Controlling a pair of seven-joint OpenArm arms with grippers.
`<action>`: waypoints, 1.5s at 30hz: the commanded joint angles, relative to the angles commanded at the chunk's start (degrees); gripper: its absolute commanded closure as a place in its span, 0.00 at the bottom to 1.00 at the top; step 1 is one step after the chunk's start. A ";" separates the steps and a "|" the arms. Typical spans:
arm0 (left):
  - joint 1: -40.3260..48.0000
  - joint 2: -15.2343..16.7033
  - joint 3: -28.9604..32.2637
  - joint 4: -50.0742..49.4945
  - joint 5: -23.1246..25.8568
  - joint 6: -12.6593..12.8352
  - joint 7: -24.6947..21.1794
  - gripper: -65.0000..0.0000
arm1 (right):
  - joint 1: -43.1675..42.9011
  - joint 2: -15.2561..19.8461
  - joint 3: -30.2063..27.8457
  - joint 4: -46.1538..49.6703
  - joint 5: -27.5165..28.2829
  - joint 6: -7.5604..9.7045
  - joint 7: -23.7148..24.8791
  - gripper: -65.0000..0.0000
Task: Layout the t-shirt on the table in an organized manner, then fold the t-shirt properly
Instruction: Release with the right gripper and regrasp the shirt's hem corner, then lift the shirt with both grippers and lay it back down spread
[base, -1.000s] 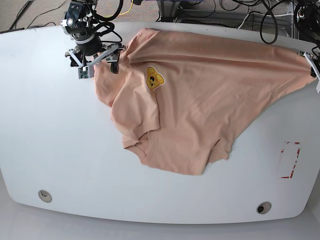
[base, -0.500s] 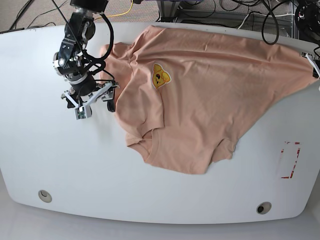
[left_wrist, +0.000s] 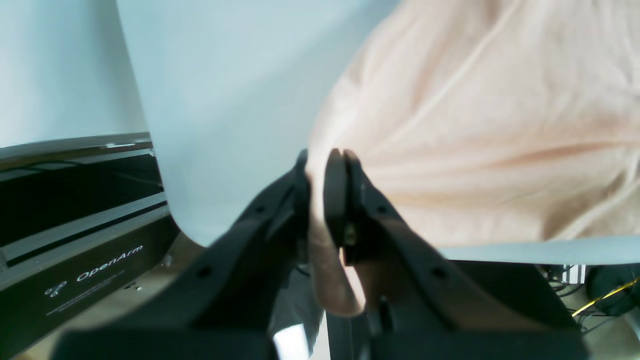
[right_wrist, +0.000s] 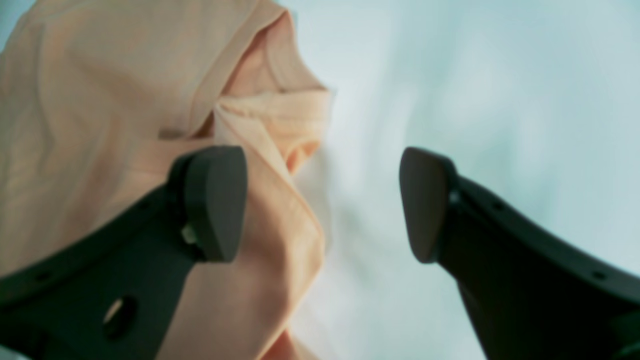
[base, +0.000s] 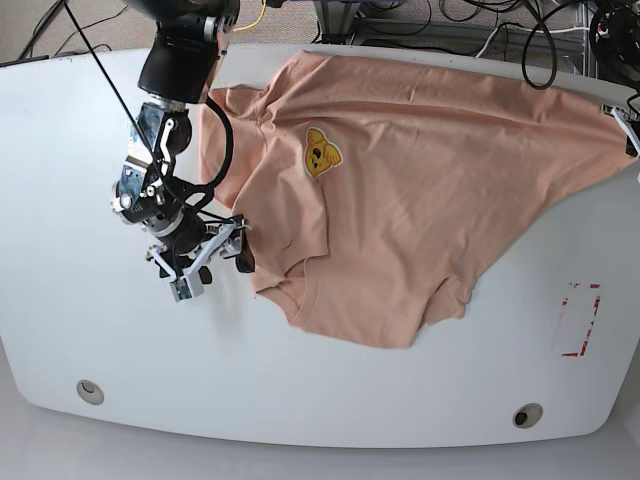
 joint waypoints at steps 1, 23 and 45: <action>0.00 0.00 0.00 0.00 0.00 0.00 0.00 1.00 | 0.44 -0.18 0.00 -0.88 0.00 0.00 0.00 0.30; -1.93 0.00 0.26 0.00 0.09 0.09 0.00 1.00 | 2.11 -1.05 -9.41 -9.49 -0.44 0.00 4.66 0.30; -2.02 0.00 0.35 0.00 0.09 0.09 0.00 1.00 | 3.08 2.81 -9.41 -17.85 -0.26 0.00 10.55 0.74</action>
